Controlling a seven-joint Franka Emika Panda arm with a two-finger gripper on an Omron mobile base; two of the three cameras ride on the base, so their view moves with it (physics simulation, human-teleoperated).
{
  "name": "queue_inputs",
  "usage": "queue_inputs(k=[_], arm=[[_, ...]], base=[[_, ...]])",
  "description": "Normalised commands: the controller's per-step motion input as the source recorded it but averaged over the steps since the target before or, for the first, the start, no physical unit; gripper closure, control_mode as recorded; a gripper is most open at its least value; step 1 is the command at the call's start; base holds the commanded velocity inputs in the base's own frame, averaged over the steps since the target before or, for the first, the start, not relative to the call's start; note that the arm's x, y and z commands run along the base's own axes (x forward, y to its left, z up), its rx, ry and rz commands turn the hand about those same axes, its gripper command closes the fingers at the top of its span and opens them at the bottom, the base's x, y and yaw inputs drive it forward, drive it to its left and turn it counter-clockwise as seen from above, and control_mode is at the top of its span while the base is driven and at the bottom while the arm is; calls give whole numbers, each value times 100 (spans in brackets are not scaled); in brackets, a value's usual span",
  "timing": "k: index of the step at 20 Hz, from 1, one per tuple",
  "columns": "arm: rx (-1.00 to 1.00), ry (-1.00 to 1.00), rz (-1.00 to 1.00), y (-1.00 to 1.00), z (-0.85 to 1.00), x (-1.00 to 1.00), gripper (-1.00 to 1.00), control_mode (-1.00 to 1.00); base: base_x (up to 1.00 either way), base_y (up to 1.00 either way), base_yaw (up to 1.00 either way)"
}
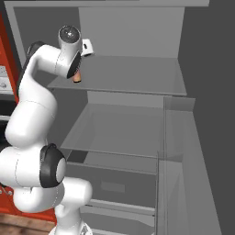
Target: Open the fridge, grab two sodas, and place both sodas inside the bowl with ice on the dining counter.
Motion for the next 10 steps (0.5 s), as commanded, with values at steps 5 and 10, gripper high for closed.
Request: queue_inputs(k=[5,10], arm=[[-2,0,0,0,-4,0,100,-100],[0,-1,0,0,-1,0,100,-100]], base=[[0,0,0],[0,0,0]])
